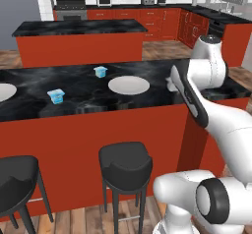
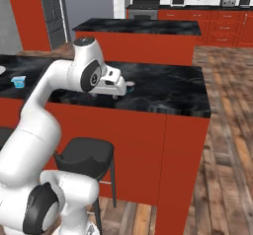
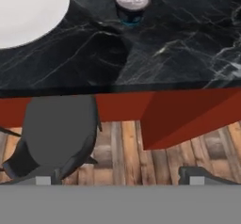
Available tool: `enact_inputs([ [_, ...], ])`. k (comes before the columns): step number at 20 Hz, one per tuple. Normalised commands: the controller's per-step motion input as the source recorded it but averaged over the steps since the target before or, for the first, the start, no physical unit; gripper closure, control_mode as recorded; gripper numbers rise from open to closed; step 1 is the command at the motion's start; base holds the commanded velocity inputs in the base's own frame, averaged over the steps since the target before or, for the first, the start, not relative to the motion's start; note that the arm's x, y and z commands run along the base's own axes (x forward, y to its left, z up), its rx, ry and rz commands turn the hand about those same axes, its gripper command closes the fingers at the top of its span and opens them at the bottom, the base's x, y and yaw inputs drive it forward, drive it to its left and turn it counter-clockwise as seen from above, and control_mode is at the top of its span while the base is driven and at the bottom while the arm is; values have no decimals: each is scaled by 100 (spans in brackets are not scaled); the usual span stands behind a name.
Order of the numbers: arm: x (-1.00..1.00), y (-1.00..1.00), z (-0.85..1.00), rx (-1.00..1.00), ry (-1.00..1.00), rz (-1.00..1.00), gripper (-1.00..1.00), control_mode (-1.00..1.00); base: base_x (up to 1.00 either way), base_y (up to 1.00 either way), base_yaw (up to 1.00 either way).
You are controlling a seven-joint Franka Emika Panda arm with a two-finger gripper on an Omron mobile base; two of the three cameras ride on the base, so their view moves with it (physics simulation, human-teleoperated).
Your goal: Place two yogurt containers on each plate.
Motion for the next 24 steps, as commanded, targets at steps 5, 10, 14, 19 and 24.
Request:
enact_inputs([
  [5, 68, 2, 23, 2, -11, -11, -100, -100, 0, 0, 0],
  [10, 79, -4, 11, 0, 1, -9, -100, -100, 0, 0, 0],
  [14, 65, -19, -3, 1, 0, -1, -100, -100, 0, 0, 0],
  [19, 54, -17, -6, 2, 0, 0, -100, -100, 0, 0, 0],
  [24, 29, -1, -37, 0, 0, 0, -100, -100, 0, 0, 0],
])
